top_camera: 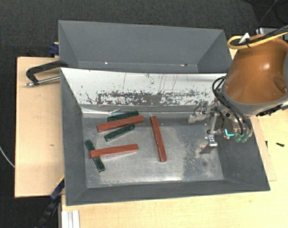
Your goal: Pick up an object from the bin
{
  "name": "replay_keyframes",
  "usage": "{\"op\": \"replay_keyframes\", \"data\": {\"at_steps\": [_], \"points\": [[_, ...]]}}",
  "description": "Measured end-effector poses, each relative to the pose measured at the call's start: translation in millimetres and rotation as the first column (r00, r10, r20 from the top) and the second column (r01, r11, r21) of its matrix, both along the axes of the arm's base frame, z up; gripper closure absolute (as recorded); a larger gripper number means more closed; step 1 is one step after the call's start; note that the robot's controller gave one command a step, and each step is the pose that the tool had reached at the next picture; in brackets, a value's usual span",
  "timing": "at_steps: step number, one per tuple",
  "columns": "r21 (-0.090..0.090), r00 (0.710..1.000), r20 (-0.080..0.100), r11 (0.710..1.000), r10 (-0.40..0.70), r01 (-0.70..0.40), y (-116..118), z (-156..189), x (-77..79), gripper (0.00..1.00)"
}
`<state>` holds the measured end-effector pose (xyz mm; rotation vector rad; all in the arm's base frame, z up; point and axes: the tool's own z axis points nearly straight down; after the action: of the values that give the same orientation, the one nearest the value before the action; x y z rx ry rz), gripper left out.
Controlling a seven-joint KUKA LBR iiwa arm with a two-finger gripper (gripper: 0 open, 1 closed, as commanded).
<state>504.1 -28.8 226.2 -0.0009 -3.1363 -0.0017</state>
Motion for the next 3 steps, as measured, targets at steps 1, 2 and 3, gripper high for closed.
{"op": "replay_keyframes", "data": {"at_steps": [1,2,3], "points": [[-0.001,1.000,0.008,1.000,0.001,-0.001,0.0,3.7,1.6,0.00],[-0.001,0.999,0.013,0.999,0.047,-0.047,20.5,-48.1,14.3,0.00],[0.000,0.999,0.010,0.999,0.050,-0.050,63.7,-116.8,9.4,0.00]]}}
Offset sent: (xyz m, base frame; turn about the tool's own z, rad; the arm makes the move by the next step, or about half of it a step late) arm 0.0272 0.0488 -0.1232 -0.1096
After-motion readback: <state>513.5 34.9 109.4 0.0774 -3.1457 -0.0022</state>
